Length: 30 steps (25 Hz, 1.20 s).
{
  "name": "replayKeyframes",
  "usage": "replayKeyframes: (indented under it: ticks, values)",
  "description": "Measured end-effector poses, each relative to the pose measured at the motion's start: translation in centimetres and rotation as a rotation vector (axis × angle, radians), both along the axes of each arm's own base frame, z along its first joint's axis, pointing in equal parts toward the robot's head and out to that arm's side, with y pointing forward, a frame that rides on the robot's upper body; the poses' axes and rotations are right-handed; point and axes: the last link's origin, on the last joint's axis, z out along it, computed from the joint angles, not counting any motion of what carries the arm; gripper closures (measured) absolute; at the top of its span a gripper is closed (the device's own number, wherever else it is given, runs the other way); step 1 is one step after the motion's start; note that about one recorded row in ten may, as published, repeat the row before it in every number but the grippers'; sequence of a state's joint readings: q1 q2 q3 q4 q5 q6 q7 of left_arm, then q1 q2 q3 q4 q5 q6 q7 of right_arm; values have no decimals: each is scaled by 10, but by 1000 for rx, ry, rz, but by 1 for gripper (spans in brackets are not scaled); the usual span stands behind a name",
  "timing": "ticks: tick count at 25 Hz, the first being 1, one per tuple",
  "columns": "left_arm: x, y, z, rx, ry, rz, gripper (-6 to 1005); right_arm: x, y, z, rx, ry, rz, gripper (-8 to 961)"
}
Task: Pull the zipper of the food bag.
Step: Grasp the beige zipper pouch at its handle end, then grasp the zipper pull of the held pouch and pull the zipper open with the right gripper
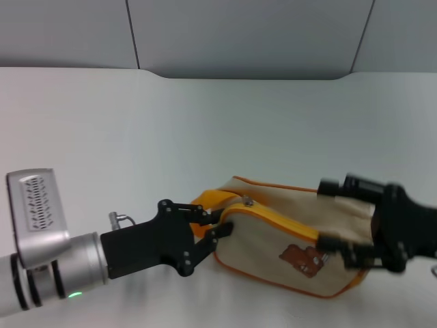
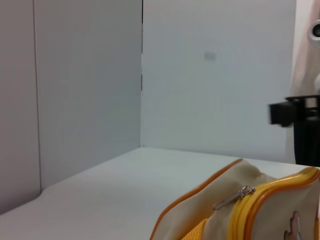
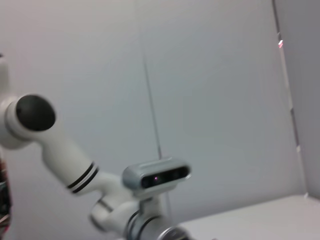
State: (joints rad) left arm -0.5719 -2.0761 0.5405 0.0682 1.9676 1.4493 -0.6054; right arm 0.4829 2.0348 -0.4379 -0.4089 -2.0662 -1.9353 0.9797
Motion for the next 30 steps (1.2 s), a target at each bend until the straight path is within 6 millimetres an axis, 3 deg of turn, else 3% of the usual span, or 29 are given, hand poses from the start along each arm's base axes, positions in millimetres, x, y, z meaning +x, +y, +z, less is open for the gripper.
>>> replayKeyframes:
  ticks: [6,11,25,30]
  values:
    - [-4,-3,17,16,-12,-47,835,-9,27,-6,265,-30,35,119]
    - [-2,-3,31,-16,-17,-107,848,-17,42,-10,366,-90,123,122]
    - [10,18,42,-34,-6,-119,861,-26,44,-10,519,-196,401,130]
    - [14,22,43,-43,-6,-118,864,-26,43,-14,528,-228,464,282]
